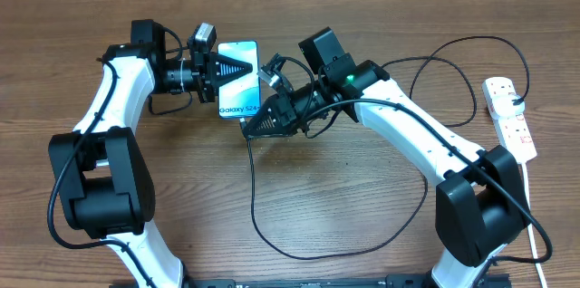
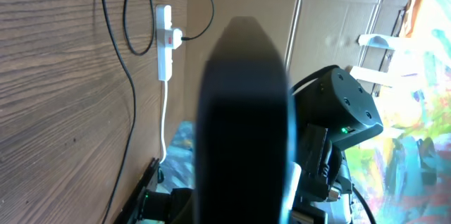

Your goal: Plug charger to phone and switch on socket

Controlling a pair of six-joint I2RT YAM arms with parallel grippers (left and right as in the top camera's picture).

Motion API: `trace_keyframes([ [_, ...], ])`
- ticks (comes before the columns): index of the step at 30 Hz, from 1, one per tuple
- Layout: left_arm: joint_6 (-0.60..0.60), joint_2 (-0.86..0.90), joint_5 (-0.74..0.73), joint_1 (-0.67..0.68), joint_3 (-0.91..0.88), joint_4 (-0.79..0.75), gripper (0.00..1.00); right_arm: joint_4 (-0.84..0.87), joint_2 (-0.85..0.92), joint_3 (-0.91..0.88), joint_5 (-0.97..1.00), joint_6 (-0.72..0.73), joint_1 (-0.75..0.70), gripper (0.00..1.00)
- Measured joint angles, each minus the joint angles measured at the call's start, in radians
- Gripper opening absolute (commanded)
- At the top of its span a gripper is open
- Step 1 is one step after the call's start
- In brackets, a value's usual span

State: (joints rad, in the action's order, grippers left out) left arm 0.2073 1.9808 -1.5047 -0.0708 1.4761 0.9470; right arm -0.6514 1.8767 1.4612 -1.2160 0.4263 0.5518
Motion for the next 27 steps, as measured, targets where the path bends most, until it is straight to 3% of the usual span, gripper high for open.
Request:
trace_keyframes([
  [19, -0.053, 0.000, 0.006, 0.011, 0.000, -0.096, 0.04, 0.081, 0.000, 0.000, 0.039, 0.124, -0.002, 0.04],
  [27, -0.040, 0.000, 0.225, 0.042, 0.000, -0.140, 0.04, -0.084, 0.000, 0.000, 0.174, 0.031, -0.015, 0.04],
])
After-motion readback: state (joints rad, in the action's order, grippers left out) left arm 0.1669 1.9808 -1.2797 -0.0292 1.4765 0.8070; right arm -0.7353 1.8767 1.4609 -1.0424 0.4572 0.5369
